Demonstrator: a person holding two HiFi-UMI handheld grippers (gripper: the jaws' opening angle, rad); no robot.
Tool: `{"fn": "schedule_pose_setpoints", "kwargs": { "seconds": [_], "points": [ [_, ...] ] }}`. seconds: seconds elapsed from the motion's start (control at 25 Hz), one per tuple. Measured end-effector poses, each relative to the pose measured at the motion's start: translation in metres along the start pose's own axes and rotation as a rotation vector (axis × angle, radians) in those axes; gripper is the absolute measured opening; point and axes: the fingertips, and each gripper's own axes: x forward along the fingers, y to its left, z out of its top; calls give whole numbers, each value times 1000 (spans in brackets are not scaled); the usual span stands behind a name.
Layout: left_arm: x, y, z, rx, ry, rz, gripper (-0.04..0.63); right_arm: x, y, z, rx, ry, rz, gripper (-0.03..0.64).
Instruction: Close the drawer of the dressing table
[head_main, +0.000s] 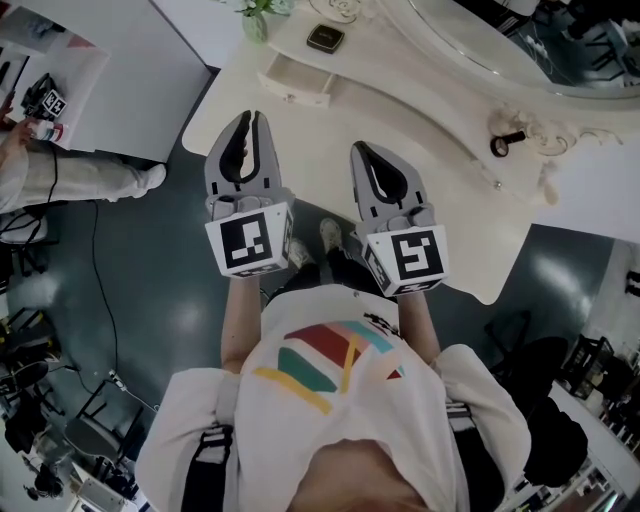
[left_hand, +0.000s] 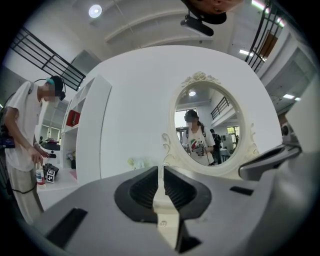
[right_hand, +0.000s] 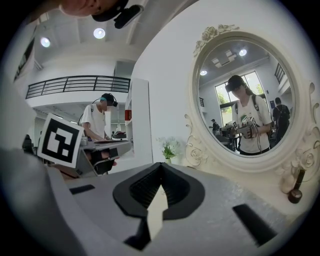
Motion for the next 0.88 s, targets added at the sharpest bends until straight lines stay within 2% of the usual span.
{"fn": "schedule_pose_setpoints", "kwargs": {
  "seconds": [0.24, 0.36, 0.6, 0.76, 0.88],
  "points": [
    [34, 2, -31, 17, 69, -38, 15, 6, -11, -10, 11, 25, -9, -2],
    [52, 2, -58, 39, 121, -76, 82, 10, -13, -16, 17, 40, -13, -2],
    [81, -2, -116, 26, 247, -141, 175, 19, -16, -31, 35, 68, -19, -2],
    [97, -10, -156, 19, 330, -153, 186, 17, -24, -41, 44, 94, -30, -2],
    [106, -8, -188, 54, 398, -150, 184, 16, -29, -48, 50, 109, -42, -2]
  ]
}}
